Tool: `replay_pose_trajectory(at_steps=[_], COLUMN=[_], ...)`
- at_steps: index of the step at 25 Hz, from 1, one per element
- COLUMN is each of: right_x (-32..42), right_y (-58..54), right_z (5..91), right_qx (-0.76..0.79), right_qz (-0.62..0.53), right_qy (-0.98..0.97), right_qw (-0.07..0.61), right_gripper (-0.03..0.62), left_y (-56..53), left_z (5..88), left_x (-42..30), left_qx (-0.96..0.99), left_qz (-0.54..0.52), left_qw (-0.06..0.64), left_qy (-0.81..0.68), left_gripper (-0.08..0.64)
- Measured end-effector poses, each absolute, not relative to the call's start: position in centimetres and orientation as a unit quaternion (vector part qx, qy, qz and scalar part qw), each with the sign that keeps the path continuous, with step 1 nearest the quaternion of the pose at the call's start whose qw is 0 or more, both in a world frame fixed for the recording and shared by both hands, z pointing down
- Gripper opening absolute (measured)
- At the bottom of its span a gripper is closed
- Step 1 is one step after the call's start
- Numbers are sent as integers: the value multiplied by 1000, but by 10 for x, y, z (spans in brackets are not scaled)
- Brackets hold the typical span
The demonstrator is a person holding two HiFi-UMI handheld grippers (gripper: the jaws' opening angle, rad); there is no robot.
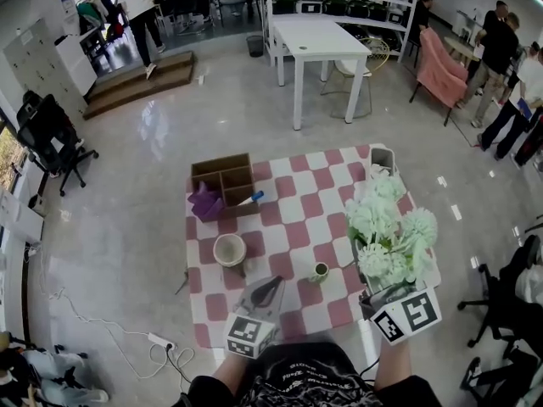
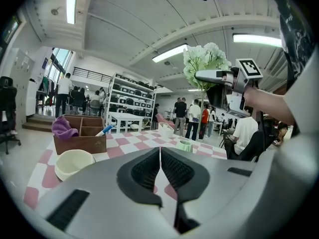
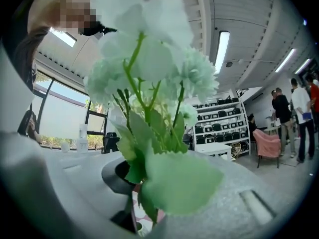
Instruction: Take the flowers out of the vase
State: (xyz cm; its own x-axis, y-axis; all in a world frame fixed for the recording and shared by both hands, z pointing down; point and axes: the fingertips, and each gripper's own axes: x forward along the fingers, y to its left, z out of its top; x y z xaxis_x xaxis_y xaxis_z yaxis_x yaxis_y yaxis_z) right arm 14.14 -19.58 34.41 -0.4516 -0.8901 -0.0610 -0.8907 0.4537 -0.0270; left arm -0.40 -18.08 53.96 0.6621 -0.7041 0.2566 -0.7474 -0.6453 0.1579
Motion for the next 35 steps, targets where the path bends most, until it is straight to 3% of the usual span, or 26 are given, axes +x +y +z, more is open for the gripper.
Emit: replay_pose_trajectory(at_steps=[35], right_x=[202], right_y=[-194], right_z=[469], right_qx=[-574], right_qz=[-163], right_qy=[794], right_qw=[-120], right_gripper=[112], left_y=[-194], left_z=[551], left_x=[5], left_qx=[902], left_qz=[88], left_qw=[139], left_qy=[-398], left_gripper=[15])
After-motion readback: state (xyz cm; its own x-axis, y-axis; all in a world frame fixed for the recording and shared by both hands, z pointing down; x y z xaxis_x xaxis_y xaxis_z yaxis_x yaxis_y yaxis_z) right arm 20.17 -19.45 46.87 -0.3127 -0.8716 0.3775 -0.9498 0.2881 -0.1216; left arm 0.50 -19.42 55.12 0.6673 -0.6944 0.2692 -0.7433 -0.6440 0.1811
